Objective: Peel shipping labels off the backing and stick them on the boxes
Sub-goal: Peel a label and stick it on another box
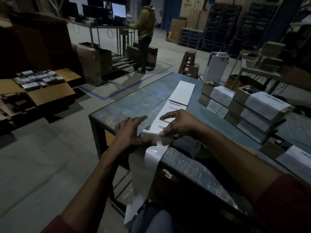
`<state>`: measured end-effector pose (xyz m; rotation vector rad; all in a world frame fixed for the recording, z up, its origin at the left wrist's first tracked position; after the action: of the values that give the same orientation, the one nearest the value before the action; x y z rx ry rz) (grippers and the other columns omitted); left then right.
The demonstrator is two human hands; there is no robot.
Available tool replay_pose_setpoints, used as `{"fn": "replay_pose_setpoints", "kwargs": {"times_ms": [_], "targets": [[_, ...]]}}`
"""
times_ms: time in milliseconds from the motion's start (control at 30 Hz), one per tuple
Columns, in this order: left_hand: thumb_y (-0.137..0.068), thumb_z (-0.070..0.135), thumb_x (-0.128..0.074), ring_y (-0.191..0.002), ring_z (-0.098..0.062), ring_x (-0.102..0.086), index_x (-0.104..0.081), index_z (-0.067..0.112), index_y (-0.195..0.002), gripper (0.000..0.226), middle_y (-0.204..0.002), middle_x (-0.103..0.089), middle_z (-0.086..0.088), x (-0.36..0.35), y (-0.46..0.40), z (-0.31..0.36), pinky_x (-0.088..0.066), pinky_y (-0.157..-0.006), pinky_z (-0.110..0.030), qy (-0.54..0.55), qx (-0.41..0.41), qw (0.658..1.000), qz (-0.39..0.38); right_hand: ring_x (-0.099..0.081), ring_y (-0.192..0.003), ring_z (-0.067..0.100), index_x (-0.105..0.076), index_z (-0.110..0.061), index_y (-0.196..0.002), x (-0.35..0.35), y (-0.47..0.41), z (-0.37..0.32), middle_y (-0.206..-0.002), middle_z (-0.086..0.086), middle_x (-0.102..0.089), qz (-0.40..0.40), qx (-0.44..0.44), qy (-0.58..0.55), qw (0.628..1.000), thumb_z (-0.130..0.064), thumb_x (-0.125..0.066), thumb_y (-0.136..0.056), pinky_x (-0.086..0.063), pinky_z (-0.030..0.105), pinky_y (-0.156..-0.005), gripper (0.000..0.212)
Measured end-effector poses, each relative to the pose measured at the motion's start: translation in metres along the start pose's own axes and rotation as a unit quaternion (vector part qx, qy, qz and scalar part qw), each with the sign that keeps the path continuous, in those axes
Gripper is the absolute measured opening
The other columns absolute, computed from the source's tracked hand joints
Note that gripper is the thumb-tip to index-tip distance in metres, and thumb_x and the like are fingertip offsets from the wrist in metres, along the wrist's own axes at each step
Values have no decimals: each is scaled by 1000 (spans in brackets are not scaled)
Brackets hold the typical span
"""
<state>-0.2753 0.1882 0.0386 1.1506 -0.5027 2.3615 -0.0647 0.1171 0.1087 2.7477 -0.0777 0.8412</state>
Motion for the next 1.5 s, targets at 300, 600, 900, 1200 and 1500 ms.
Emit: {"fn": "replay_pose_setpoints", "kwargs": {"times_ms": [300,600,900,1200,1500], "targets": [[-40,102,-54,-150,-30,-27,-28,44,-158,134,-162,-39,-1,0,0,-8,-19,-123,-53,-14,-11,1000,-8,-76,-86,35,-68,-14,-123,8,-10,-4,-86,16,-80,39,28,-16,999,-5,-87,-82,-54,34,-62,46],[-51,87,-65,-150,-32,-24,-15,49,-160,126,-165,-33,-5,6,7,-5,-23,-123,-54,10,-12,1000,-24,-76,-77,25,-71,-12,-119,24,-22,-1,-84,14,-79,163,21,-77,983,-2,-89,-78,-65,41,-64,46],[-73,77,-48,-159,-21,5,-12,47,-161,100,-173,10,6,5,-4,29,-9,-126,-60,-87,-183,977,-68,-73,-77,26,-67,-16,-123,28,-33,4,-93,15,-77,187,-11,-134,973,-1,-89,-78,-63,37,-60,52],[-70,102,-8,-152,-18,35,-1,26,-165,122,-167,32,0,-23,2,38,22,-119,-64,-232,-154,953,-120,-73,-70,26,-64,-17,-125,46,-43,2,-94,22,-76,203,-23,-143,968,1,-87,-79,-63,40,-58,55],[-69,105,-12,-146,-20,-38,-52,34,-144,111,-149,-53,9,-9,4,44,-13,-120,-64,-185,-124,973,-64,-71,-71,23,-62,-18,-127,77,-49,1,-99,19,-74,268,-15,-139,953,-4,-87,-81,-64,36,-59,53]]}}
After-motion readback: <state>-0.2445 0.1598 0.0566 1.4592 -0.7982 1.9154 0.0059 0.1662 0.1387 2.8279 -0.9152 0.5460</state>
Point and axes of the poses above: each hand's wrist, its own y-axis away from the middle knuckle, its own x-axis out of the back of the hand, z = x × y, the point moved 1 cm from there along -y, towards the middle knuckle
